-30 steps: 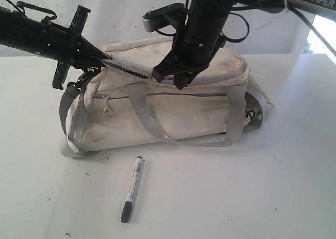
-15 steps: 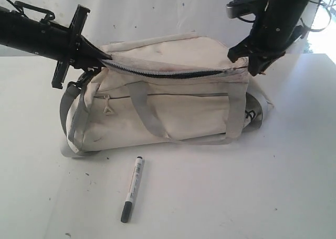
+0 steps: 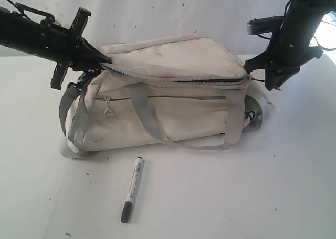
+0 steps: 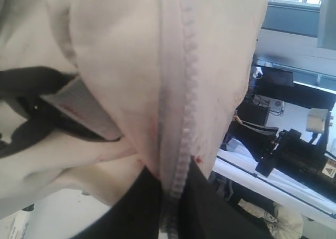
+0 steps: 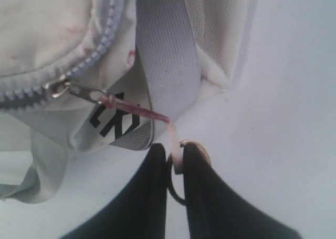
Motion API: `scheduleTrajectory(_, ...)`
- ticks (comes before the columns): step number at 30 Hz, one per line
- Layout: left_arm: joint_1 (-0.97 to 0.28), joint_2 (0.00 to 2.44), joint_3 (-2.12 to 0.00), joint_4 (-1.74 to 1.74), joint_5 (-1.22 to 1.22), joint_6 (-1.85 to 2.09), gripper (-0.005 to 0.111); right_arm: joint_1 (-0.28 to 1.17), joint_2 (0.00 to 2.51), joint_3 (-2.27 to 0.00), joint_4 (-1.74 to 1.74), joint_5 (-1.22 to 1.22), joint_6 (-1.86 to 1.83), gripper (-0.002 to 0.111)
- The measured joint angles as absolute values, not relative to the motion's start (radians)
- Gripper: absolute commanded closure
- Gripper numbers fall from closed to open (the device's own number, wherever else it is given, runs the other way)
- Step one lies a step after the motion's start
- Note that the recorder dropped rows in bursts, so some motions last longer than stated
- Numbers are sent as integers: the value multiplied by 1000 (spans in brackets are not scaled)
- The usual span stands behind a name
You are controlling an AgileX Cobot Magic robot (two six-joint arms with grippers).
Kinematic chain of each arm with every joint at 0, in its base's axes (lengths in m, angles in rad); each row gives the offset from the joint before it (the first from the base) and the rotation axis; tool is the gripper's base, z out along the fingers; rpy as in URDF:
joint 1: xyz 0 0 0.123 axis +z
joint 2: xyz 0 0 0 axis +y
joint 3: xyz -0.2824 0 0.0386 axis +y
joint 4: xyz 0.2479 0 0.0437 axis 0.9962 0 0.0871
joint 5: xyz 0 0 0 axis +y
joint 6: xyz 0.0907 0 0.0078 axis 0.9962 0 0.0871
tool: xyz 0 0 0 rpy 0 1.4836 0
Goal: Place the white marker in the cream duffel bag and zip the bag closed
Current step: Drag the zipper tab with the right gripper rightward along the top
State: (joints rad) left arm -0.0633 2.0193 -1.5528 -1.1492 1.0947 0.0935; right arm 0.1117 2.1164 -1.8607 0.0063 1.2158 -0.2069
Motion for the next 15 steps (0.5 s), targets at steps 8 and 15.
scheduleTrajectory(8, -63, 2019, -1553, -1120, 1095, 178, 103, 109, 2119, -1861, 92, 1212, -230, 85)
scheduleTrajectory(15, -61, 2019, -1553, -1097, 1095, 254, 50, 109, 2119, -1861, 186, 1218, -254, 50)
